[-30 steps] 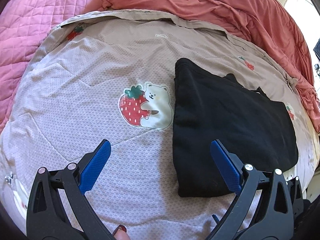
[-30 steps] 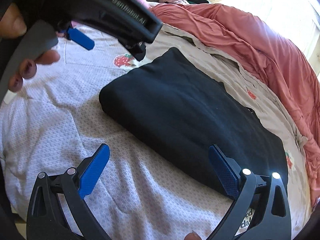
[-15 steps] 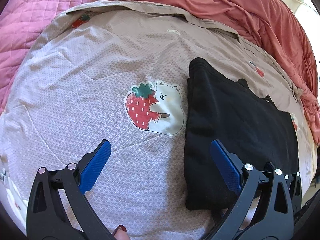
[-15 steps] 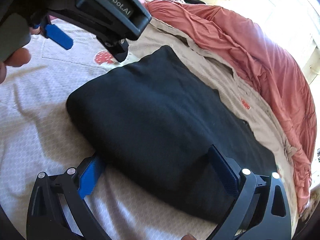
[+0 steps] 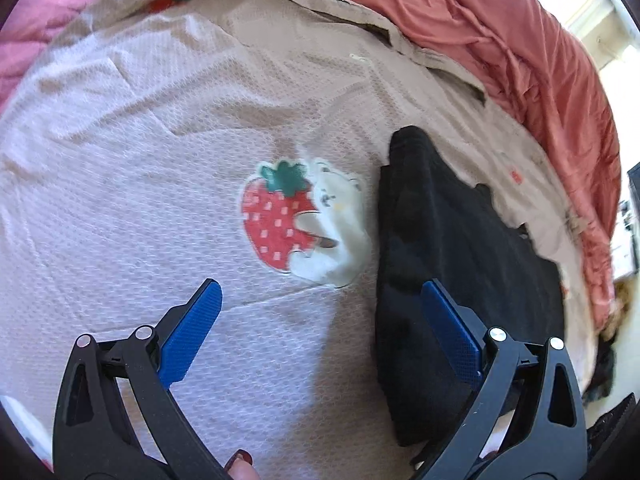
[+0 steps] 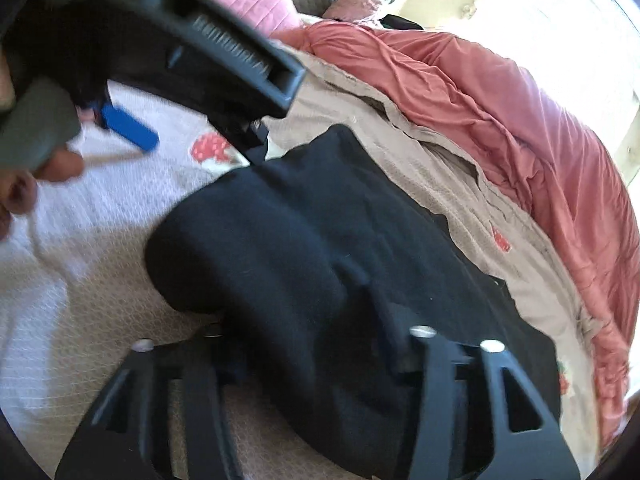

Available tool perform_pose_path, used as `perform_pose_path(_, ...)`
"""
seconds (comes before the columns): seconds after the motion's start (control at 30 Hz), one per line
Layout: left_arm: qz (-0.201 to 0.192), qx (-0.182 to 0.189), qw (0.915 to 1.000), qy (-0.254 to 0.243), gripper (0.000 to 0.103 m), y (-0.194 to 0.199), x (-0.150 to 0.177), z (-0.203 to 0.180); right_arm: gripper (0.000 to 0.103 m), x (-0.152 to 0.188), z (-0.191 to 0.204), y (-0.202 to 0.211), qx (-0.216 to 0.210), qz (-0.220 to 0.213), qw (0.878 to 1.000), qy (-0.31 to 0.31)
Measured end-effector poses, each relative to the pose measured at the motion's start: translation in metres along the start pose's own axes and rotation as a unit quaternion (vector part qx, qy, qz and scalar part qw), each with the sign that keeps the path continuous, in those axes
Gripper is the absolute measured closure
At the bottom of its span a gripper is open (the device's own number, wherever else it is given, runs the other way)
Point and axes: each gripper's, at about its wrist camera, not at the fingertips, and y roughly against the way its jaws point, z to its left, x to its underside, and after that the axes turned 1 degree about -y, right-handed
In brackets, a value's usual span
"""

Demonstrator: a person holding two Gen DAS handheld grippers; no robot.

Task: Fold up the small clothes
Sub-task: 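Grasp the sweatshirt edge with both tools and fold it over onto the other half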

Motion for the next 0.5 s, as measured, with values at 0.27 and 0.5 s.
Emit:
perform_pose_path(0.27, 0.037, 0.197, 0.9777, 0.063, 0.01, -0.023, -0.001, -0.008, 0.081, -0.004, -0.04, 0.017, -0.071, -0.023, 0.992, -0.099)
perform_pose_path(0.5, 0.058, 0.246, 0.9652, 0.067, 0.011, -0.039, -0.006, -0.025, 0.082, -0.001, -0.038, 0.023, -0.082, -0.026, 0.989, -0.118)
